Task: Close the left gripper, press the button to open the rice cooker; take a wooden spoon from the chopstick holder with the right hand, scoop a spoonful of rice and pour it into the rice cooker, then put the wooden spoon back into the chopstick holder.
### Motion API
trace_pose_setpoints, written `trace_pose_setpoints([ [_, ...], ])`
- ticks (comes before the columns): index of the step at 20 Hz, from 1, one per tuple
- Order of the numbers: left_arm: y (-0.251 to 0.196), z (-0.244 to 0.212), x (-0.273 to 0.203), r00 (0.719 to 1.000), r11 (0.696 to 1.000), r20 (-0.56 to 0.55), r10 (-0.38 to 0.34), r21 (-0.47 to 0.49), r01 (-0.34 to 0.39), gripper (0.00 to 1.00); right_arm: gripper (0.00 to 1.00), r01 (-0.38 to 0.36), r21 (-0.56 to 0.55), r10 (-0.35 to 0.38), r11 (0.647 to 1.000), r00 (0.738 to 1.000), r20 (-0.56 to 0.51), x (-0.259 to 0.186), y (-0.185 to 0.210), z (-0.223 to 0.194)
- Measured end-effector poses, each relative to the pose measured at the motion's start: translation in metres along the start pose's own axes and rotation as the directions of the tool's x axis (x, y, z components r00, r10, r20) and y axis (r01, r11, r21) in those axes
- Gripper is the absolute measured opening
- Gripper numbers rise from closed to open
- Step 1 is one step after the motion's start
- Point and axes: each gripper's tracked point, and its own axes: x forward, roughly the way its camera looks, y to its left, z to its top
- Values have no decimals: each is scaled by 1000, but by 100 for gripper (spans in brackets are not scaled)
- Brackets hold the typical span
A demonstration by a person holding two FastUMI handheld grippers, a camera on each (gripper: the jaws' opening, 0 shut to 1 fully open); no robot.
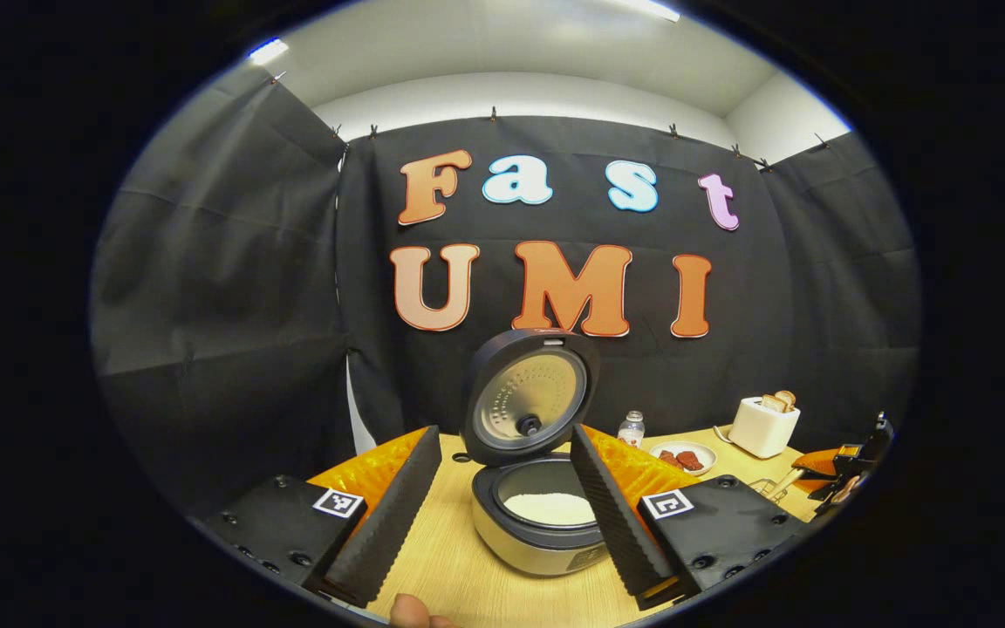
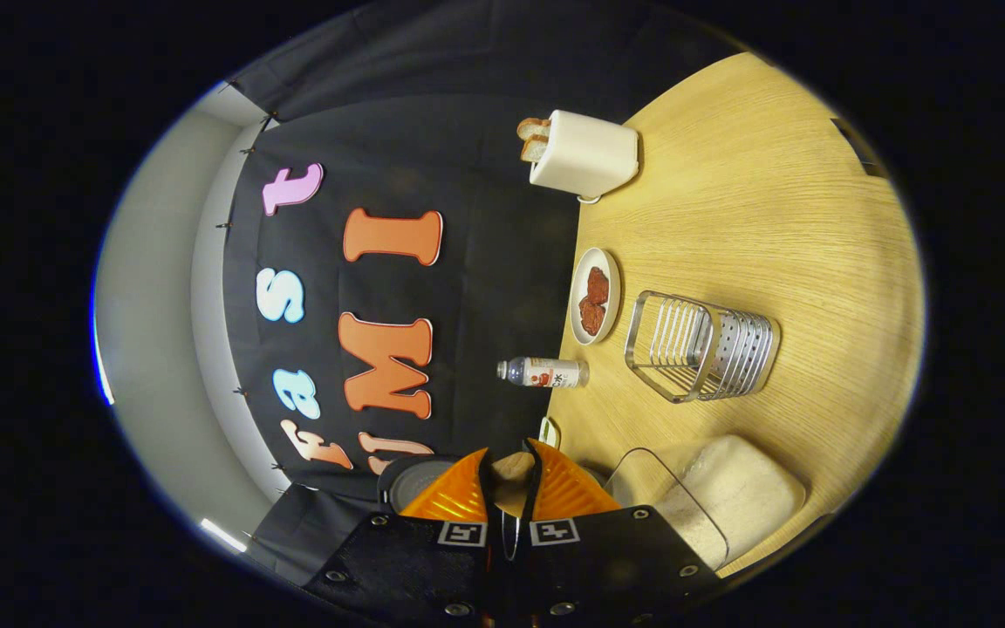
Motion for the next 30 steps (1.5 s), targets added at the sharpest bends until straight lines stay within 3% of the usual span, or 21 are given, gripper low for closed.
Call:
trace_pose_setpoints([
  [3, -1, 1, 0, 1000, 1000, 2, -2, 2, 2, 100, 4, -29, 13, 29, 999, 1000, 6, 3, 18, 0],
  [4, -1, 0, 1, 1000, 1000, 2, -2, 1, 2, 100, 0, -34, 12, 33, 999, 999, 10, 5, 23, 0],
  [5, -1, 0, 1, 1000, 1000, 1, -4, -1, 4, 100, 4, -36, 9, 36, 999, 999, 10, 7, 28, -1],
  [21, 20, -13, 21, 1000, 1000, -8, 4, -23, -4, 100, 4, -123, -27, 122, 992, 991, -58, 76, 138, -52],
  [30, 39, -30, 36, 999, 999, -41, 9, -47, -11, 100, 4, -98, -205, 80, 974, 993, -92, 136, 161, -99],
])
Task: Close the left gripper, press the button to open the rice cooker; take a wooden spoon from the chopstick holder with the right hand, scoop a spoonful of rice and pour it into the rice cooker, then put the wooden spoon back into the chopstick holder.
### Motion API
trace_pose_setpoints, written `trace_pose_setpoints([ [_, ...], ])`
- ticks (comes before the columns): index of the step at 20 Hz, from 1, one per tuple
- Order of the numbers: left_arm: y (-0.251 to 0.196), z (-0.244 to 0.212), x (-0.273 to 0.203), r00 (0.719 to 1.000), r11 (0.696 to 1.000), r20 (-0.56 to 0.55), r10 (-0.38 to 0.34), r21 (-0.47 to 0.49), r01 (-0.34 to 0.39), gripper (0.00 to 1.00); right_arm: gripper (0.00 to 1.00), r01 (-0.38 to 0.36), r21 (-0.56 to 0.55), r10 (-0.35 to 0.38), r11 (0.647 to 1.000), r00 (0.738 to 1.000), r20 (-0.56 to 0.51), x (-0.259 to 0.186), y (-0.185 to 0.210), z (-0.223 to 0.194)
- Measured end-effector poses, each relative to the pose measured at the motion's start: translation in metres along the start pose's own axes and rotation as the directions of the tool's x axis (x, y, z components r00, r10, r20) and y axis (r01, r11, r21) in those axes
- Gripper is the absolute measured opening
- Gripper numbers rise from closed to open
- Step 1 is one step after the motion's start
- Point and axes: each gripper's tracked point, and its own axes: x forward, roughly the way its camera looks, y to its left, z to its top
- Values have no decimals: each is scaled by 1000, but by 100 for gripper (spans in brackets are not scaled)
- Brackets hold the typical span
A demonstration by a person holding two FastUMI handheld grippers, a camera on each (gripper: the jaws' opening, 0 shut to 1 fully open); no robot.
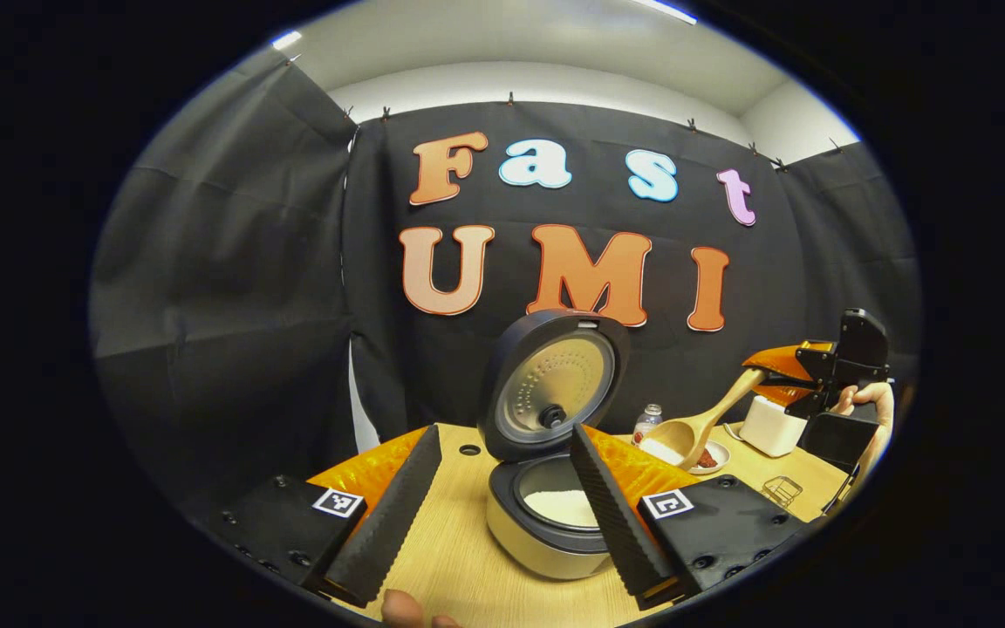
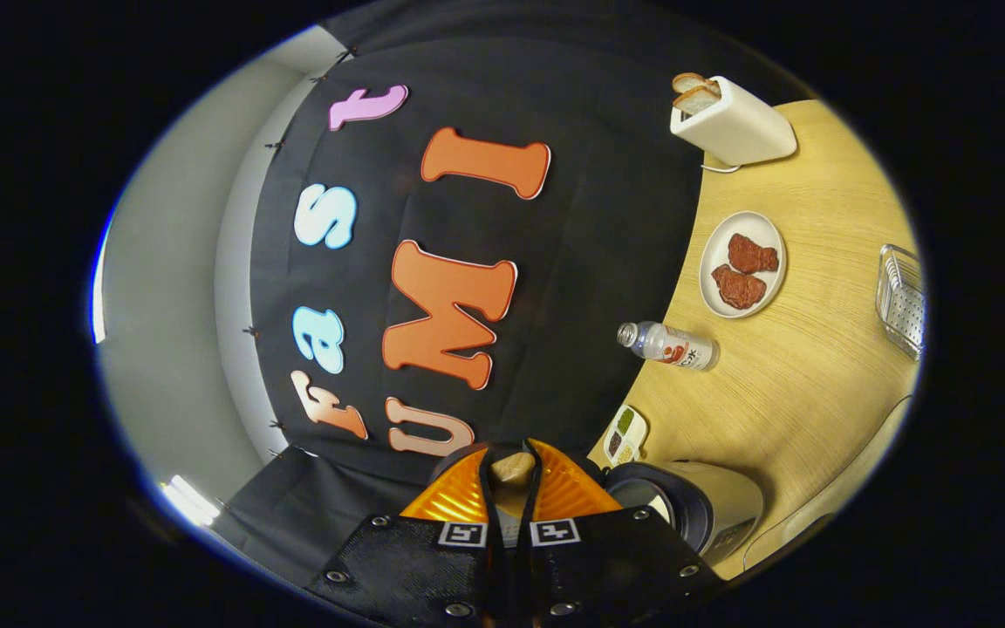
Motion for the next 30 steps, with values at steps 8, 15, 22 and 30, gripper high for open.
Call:
trace_pose_setpoints([
  [8, 10, -3, 1, 1000, 1000, 6, 4, -3, -4, 100, 4, 8, -185, -8, 983, 1000, 1, 15, 10, -18],
  [15, 13, -7, 2, 1000, 1000, 2, 3, -14, -3, 100, 4, -9, -298, 5, 955, 1000, -16, 15, 26, -35],
  [22, 14, -9, -1, 1000, 1000, 2, 5, -17, -5, 100, 4, -40, -417, 33, 908, 999, -24, 16, 49, -48],
  [30, 22, -11, -3, 1000, 1000, 5, 23, -16, -23, 100, 4, -55, -519, 47, 853, 998, -28, 13, 63, -58],
])
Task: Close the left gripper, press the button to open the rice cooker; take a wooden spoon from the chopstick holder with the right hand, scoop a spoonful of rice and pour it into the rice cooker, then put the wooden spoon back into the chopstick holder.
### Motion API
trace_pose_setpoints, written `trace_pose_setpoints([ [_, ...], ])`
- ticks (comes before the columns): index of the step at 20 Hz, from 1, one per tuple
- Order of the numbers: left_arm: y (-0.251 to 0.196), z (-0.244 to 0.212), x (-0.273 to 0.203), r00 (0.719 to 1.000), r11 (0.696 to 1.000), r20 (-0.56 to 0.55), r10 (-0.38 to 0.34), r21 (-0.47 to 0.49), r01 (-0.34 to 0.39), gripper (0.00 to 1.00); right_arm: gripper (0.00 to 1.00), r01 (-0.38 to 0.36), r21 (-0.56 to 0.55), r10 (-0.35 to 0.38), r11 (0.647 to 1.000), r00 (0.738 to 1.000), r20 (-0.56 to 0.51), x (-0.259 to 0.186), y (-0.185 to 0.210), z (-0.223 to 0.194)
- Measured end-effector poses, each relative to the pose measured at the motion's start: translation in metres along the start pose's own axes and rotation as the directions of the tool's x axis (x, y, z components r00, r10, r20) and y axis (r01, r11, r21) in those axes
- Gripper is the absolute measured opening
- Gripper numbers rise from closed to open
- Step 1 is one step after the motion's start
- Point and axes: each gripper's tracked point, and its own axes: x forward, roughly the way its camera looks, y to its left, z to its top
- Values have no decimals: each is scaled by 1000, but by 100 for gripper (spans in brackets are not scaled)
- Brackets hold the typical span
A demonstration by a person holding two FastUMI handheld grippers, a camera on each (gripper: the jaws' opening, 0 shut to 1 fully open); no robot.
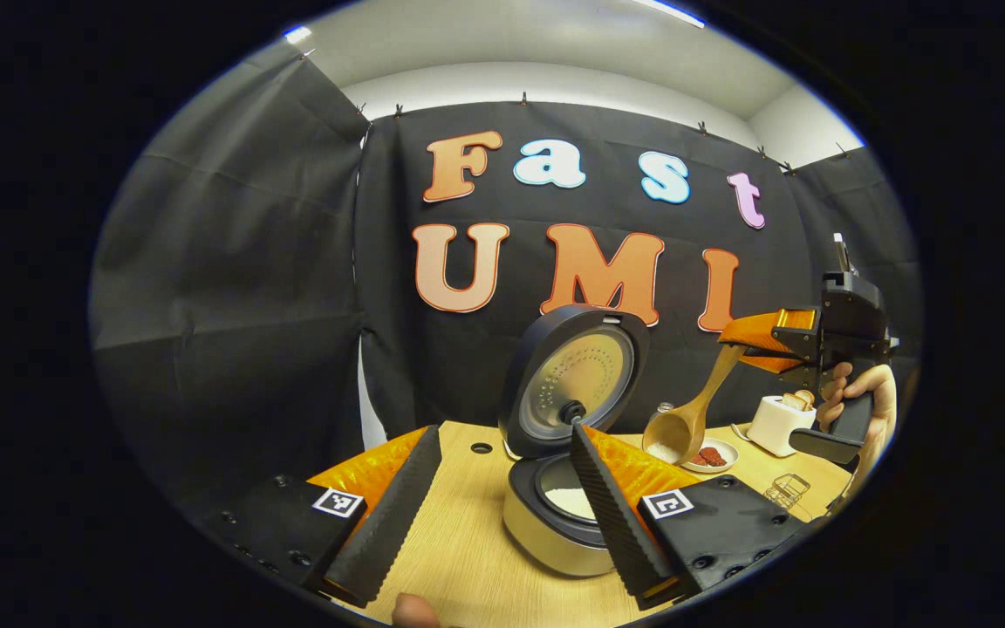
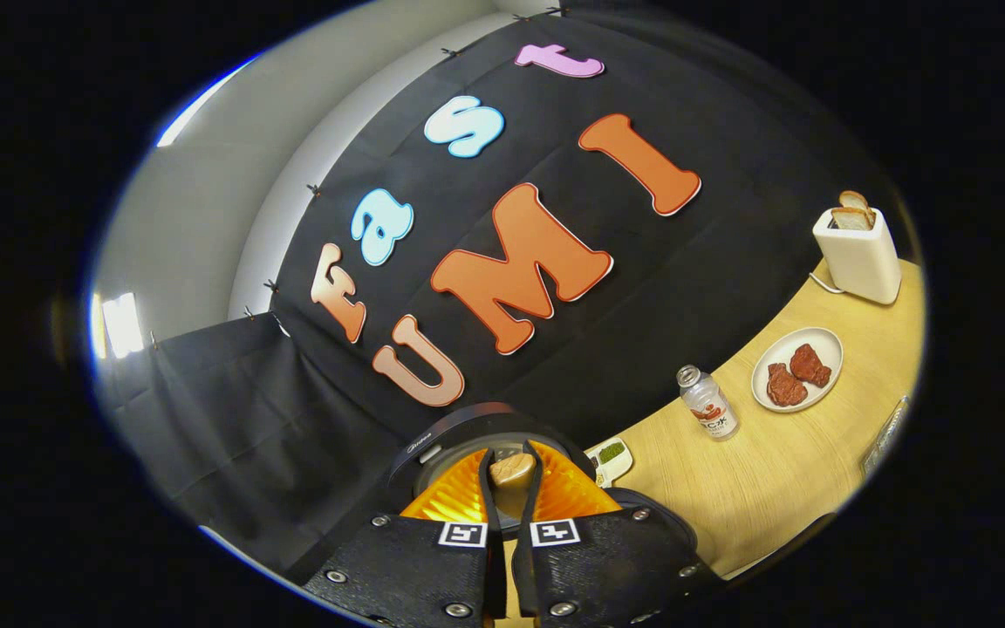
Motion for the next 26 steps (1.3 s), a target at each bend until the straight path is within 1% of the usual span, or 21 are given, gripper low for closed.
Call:
trace_pose_setpoints([
  [7, 2, -1, -3, 1000, 1000, 6, 1, 1, -1, 100, 4, -21, -103, 20, 994, 1000, -9, 0, 18, -6],
  [12, 9, -3, -5, 1000, 1000, 8, 7, -1, -7, 100, 4, -33, -206, 28, 978, 999, -30, 0, 30, -17],
  [15, 11, -4, -6, 1000, 1000, 9, 9, -2, -9, 100, 4, -32, -308, 24, 951, 999, -29, 1, 34, -23],
  [17, 12, -6, -7, 1000, 1000, 6, 9, -4, -9, 100, 4, -38, -355, 26, 934, 999, -37, 2, 38, -28],
  [21, 16, -9, -6, 1000, 1000, 2, 17, -8, -17, 100, 4, -83, -409, 56, 909, 995, -77, 4, 45, -43],
  [23, 17, -9, -7, 1000, 1000, 2, 24, -9, -24, 100, 4, -126, -460, 82, 879, 990, -114, 3, 50, -55],
  [24, 18, -9, -7, 1000, 1000, 3, 26, -11, -26, 100, 4, -136, -475, 88, 869, 989, -122, 3, 51, -59],
  [26, 18, -12, -8, 1000, 999, -3, 27, -18, -27, 100, 4, -136, -478, 86, 868, 988, -126, 3, 50, -59],
])
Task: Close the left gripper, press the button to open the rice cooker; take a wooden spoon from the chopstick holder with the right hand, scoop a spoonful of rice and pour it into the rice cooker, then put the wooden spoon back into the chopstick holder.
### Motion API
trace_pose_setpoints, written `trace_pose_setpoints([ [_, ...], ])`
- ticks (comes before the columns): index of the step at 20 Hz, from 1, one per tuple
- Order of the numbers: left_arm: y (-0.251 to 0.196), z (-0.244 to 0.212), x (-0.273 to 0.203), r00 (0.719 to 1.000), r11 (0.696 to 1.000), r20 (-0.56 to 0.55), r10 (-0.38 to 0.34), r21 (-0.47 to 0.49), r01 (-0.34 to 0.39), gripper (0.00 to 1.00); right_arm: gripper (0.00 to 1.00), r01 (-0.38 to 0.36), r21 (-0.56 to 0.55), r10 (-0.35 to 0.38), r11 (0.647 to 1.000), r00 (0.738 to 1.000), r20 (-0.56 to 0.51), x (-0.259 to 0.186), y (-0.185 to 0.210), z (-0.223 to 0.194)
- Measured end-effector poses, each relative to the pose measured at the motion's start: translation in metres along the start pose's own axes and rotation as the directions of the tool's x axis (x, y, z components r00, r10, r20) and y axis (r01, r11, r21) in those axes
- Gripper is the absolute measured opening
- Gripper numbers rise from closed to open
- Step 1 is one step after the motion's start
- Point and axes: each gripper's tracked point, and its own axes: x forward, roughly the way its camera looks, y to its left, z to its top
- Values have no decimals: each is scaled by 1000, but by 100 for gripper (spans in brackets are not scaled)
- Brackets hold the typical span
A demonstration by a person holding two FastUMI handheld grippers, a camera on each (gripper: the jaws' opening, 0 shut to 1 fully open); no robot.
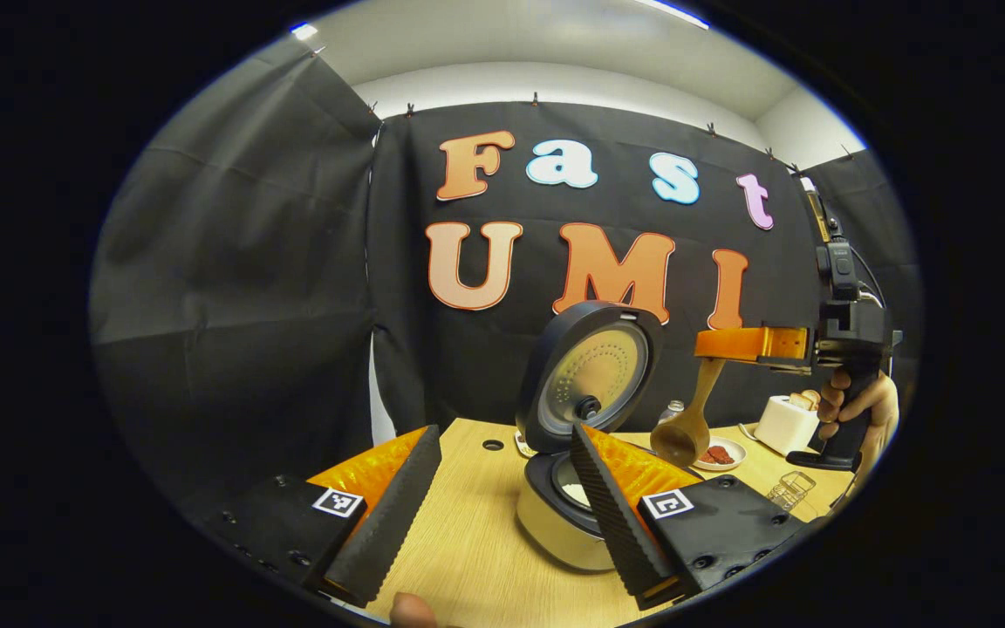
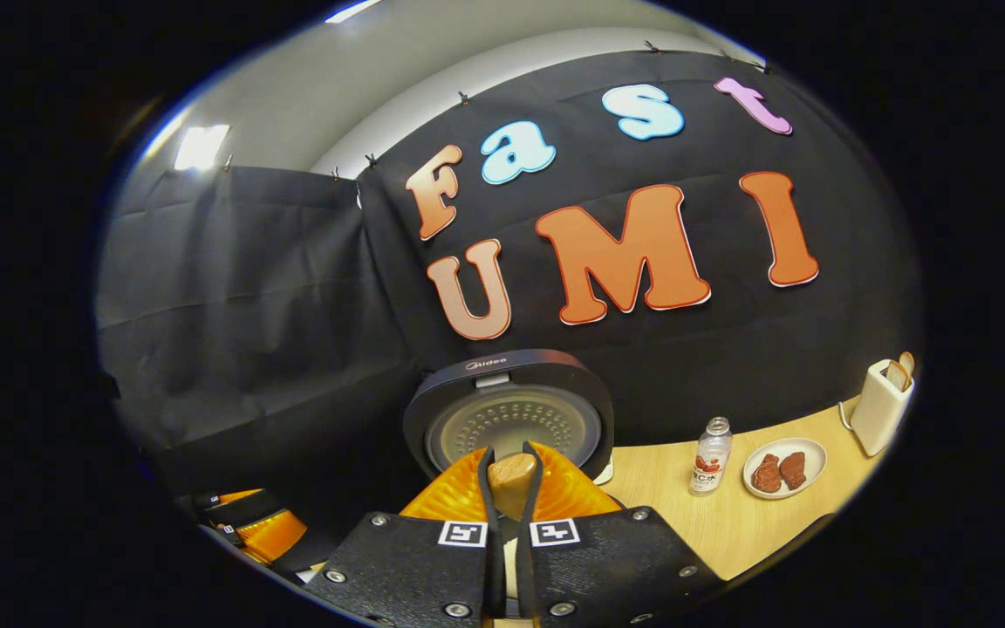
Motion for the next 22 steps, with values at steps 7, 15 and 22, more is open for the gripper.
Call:
trace_pose_setpoints([
  [7, -1, 6, -3, 1000, 1000, 15, 15, -2, -15, 100, 4, 27, 70, -30, 997, 999, 39, -25, -31, 21],
  [15, -20, 13, -11, 999, 1000, 34, -12, -1, 12, 100, 4, 156, 138, -171, 978, 981, 97, -93, -113, 50],
  [22, -34, 28, -21, 997, 1000, 76, -22, -17, 23, 100, 4, 264, 203, -290, 943, 950, 115, -153, -181, 49],
])
